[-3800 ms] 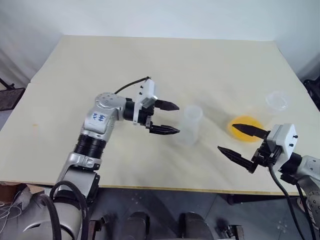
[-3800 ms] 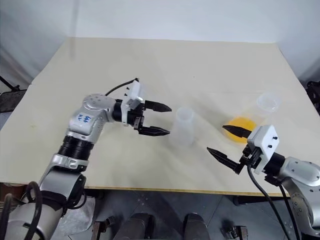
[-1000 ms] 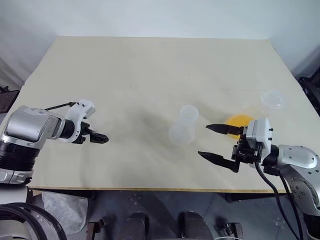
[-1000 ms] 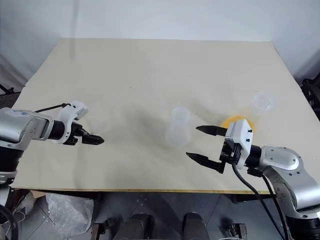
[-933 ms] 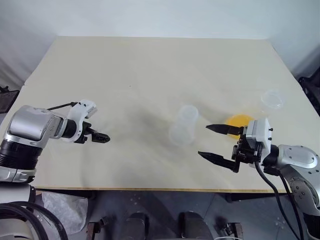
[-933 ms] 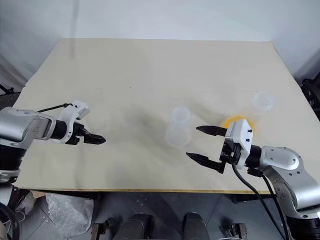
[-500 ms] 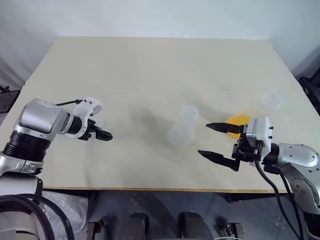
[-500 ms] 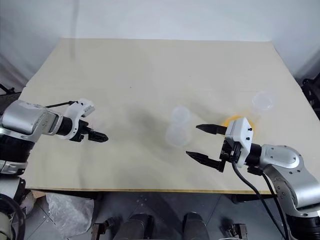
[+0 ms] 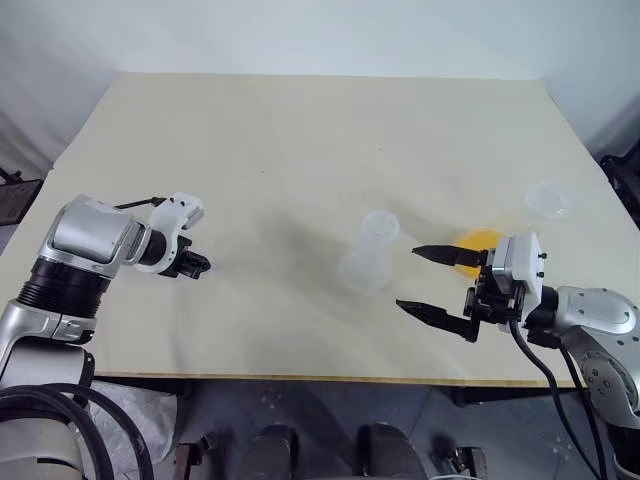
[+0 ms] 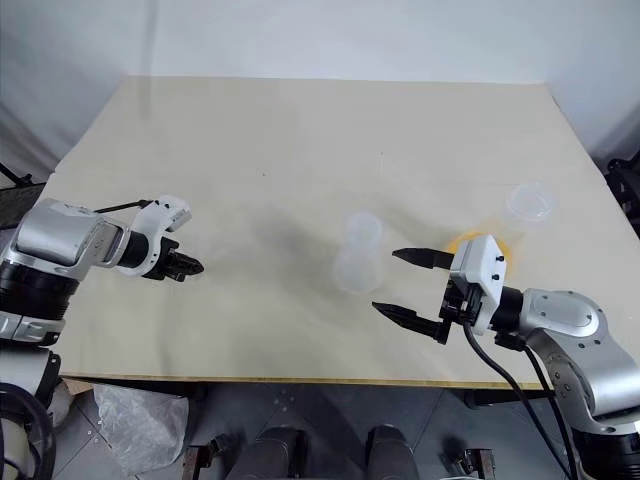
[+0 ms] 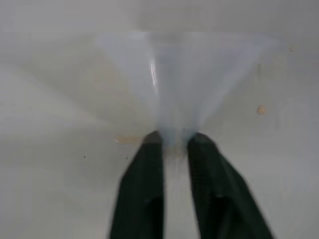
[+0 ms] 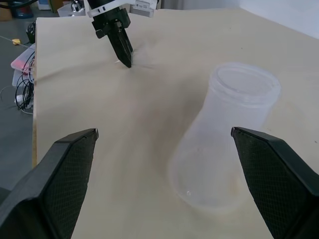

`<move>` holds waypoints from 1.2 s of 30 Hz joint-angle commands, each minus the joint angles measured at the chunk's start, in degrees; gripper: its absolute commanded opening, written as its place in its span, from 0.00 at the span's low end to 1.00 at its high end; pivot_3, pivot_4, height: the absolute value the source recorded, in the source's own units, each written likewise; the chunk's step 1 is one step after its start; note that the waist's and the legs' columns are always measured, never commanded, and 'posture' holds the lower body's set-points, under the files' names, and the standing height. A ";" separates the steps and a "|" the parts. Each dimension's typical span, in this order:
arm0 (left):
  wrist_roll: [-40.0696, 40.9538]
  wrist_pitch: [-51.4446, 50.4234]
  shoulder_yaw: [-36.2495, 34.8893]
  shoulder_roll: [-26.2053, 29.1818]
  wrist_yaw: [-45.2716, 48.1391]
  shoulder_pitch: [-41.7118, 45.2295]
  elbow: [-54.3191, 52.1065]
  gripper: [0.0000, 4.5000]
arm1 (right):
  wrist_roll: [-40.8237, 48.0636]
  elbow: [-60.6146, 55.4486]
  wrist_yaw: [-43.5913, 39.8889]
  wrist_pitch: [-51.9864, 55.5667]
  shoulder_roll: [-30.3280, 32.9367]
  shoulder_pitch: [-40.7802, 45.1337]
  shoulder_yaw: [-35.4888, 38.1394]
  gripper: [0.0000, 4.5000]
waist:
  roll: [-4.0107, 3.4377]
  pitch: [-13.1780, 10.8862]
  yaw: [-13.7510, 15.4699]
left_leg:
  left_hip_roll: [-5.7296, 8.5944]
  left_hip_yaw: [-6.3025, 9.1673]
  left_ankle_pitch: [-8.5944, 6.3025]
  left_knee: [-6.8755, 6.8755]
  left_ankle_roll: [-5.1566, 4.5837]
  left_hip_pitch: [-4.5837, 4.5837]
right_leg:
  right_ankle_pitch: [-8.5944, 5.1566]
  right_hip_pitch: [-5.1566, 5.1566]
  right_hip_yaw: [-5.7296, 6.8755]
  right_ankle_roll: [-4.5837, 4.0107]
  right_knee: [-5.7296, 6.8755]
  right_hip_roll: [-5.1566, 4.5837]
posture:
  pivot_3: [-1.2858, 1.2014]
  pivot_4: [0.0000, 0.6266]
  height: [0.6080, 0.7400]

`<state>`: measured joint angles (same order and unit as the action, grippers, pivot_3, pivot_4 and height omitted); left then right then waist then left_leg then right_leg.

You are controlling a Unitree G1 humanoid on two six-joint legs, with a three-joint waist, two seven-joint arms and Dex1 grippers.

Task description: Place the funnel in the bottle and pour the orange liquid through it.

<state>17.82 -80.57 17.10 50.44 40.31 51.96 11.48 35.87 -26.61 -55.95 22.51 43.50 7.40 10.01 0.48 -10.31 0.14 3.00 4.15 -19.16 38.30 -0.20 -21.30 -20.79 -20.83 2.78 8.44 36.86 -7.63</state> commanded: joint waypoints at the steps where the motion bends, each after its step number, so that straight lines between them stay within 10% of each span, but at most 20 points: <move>1: -0.34 1.00 0.29 0.22 1.32 0.92 -0.11 0.04 | 0.27 -0.91 0.31 -0.79 0.61 0.19 1.97 1.00 | 0.00 0.00 0.00 | 0.00 0.00 0.00 0.00 0.00 0.00 | 0.00 0.00 0.00 0.00 0.00 0.00 | 0.52 0.24 1.00; 10: 2.48 12.61 -10.74 -0.26 3.53 -3.92 -6.65 0.04 | -0.14 -0.38 0.21 -1.25 0.91 0.14 3.16 1.00 | 0.00 0.00 -0.15 | -0.02 0.00 0.00 0.00 0.00 -0.11 | 0.00 -0.13 0.00 0.00 0.01 0.00 | 0.52 0.24 1.00; 19: 10.73 40.31 -27.52 -13.86 6.27 -9.27 -14.15 0.04 | -1.17 1.35 -0.36 -2.48 1.81 0.27 5.50 1.00 | 0.01 -0.01 0.08 | -0.04 -0.03 0.00 0.14 0.01 -0.26 | 0.00 -0.21 0.07 0.00 0.02 -0.02 | 0.52 0.24 1.00; 36: 16.32 58.02 -21.17 -31.97 24.13 0.69 -2.55 0.04 | 0.62 -1.29 4.22 -1.74 -0.57 0.44 7.56 1.00 | 0.01 -0.01 -0.02 | -0.01 -0.03 -0.03 0.36 -0.06 -0.26 | 0.02 -0.05 0.18 0.03 0.03 0.01 | 0.52 0.24 1.00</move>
<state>33.64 -23.75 -5.04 18.80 62.83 51.49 9.39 35.37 -25.62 -52.53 21.23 43.21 7.95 16.52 0.50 -10.32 0.12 2.98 4.12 -19.19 38.68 -0.26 -21.55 -20.78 -20.86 2.97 8.47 36.89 -7.61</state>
